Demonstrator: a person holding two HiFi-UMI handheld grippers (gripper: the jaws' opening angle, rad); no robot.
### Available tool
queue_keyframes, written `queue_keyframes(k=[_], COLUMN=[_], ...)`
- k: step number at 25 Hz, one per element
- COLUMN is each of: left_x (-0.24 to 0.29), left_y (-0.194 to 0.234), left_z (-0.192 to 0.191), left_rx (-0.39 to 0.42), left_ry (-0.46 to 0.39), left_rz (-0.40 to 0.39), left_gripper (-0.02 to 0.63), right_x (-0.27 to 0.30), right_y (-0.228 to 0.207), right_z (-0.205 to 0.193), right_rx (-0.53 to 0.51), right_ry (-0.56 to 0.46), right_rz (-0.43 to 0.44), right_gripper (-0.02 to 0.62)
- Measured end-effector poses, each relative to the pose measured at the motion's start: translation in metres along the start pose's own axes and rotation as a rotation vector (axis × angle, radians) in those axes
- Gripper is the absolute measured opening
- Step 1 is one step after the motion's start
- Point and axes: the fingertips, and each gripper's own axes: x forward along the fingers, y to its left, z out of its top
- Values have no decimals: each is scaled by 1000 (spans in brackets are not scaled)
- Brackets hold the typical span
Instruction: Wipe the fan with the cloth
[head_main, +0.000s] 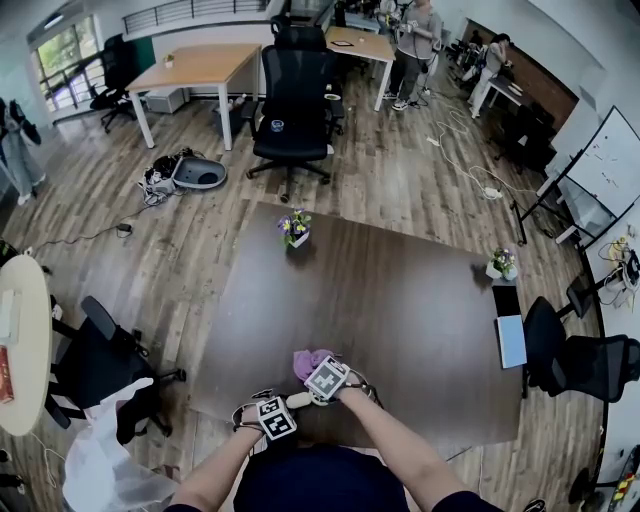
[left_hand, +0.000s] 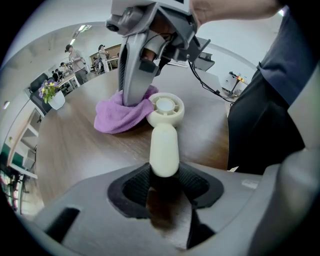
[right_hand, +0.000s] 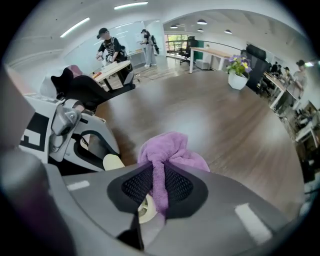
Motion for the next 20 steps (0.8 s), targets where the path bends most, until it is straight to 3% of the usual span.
queue_keyframes(k=[9,17,20], left_x=[0,-1,-1], left_y=[-1,4,5], left_z=[0,3,4], left_rx=[-7,-36,-38], left_ry=[-5,-24,-24], left_rz=[-10,10,15], left_gripper=[179,147,140], right_x=[9,19,20], right_y=[22,55,59], right_z=[5,-6,5], right_rx=[-118,-115,-136], right_ry=[26,81,23], right_rz=[23,130,127], right_gripper=[75,75,75])
